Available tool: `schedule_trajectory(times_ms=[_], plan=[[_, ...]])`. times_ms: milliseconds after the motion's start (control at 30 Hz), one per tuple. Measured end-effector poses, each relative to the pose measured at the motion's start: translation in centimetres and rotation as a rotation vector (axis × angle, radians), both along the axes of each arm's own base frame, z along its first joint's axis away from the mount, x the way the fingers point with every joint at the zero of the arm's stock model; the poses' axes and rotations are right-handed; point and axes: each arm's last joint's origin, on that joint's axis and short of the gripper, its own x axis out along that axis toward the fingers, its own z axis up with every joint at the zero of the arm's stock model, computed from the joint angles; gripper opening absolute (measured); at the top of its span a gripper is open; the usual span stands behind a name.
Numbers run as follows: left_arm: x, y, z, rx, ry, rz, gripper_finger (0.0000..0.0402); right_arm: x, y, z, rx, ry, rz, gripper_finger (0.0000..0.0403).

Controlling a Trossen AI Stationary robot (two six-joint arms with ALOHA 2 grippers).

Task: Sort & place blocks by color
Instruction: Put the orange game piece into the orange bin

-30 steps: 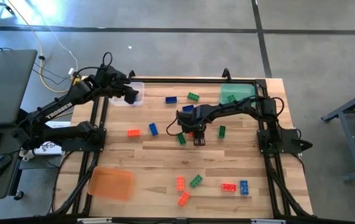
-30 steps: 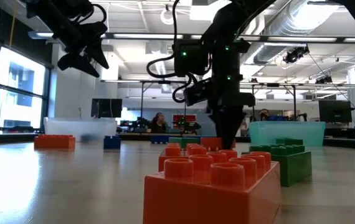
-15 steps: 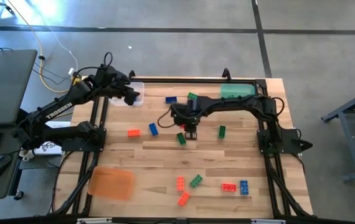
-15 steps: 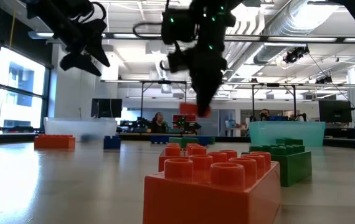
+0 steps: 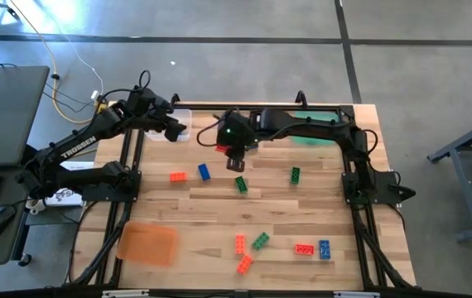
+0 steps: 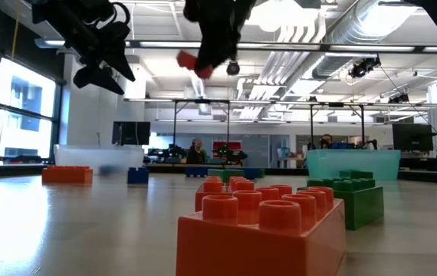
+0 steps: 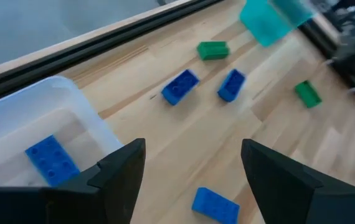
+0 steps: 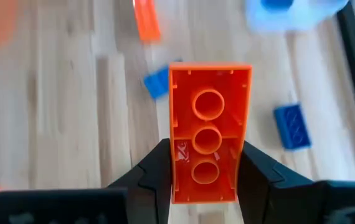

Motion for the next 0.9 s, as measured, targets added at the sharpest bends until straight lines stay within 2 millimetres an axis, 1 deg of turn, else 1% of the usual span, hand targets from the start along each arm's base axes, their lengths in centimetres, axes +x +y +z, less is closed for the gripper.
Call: schedule_trajectory(times_ms=[67,167,267,367,667,800,900], plan=[[0.2,0.0,0.2,0.012,-0.037,-0.044,0.0260,0.0,-0.3,1.3,-0.006,-0.039,-0.007,0.0108],[0.8,-0.2,0.7,0.056,-0.112,-0.192,0.0262,-0.3,-0.9,2.9,-0.016,-0.081,-0.015,0.0108],[1.7,-0.6,1.4,0.120,-0.192,-0.355,0.0260,-0.6,-1.5,4.2,0.001,-0.117,-0.013,0.0108],[2.7,-1.1,2.0,0.205,-0.233,-0.446,0.0260,-0.9,-2.0,5.5,0.017,-0.163,0.014,0.0108],[4.9,-2.7,3.8,0.403,-0.356,-0.583,0.0261,-1.5,-2.3,8.4,0.071,-0.277,0.079,0.0108],[5.5,-3.2,4.6,0.471,-0.419,-0.606,0.0261,-1.4,-2.3,8.6,0.086,-0.308,0.100,0.0108],[5.8,-3.4,5.3,0.488,-0.476,-0.596,0.0262,-1.1,-2.2,8.6,0.103,-0.333,0.122,0.0108]])
